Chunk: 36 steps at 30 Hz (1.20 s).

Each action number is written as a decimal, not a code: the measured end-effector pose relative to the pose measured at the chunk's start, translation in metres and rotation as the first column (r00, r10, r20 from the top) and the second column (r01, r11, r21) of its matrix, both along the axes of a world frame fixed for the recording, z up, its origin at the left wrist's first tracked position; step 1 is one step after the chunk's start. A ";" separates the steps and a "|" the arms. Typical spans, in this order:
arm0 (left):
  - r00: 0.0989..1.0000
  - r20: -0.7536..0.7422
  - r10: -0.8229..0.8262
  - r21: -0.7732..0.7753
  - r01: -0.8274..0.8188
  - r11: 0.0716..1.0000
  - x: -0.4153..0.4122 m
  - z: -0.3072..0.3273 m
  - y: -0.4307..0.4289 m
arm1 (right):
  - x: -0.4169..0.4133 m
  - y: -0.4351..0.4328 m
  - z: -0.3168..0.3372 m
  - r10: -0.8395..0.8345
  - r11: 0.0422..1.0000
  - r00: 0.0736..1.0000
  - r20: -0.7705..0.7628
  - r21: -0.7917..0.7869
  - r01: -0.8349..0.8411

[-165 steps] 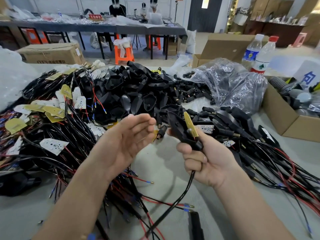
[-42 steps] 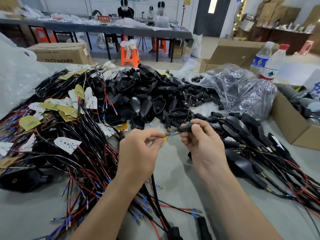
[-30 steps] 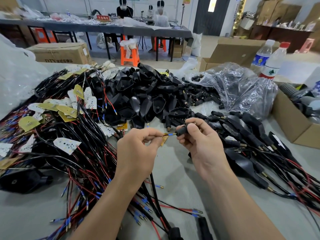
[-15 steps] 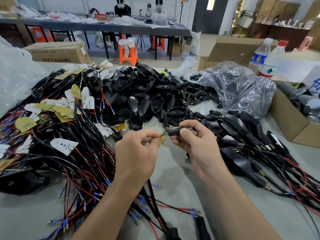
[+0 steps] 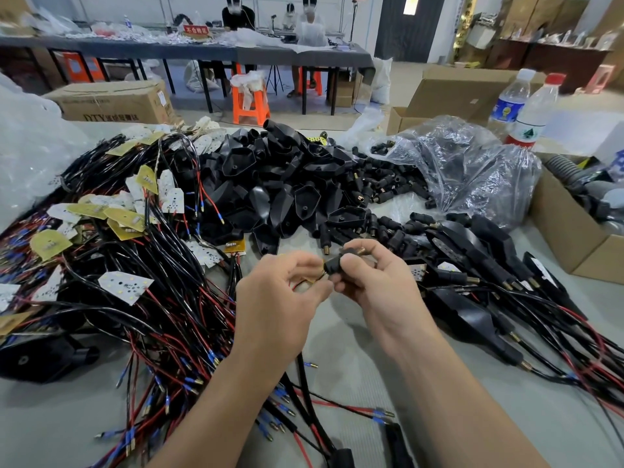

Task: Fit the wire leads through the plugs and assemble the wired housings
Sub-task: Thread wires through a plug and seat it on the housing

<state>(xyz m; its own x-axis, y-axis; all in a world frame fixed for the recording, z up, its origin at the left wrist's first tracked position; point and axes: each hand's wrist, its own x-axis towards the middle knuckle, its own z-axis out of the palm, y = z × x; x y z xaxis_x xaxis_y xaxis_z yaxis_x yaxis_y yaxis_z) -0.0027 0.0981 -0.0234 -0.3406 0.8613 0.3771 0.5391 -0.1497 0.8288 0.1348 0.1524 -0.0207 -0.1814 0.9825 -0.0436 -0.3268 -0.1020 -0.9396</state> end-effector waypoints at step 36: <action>0.781 0.616 -0.103 -0.131 0.230 0.964 -0.014 0.001 0.010 | 0.012 0.005 0.007 -0.136 0.991 0.983 0.125 0.002 0.137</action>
<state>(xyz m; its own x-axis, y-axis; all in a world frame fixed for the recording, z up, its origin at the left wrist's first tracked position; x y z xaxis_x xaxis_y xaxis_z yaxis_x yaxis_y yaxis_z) -0.0165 0.1077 -0.0220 -0.2864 0.9576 -0.0300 -0.0946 0.0029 0.9955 0.1464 0.1570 -0.0137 -0.0384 0.9972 -0.0644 -0.2183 -0.0712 -0.9733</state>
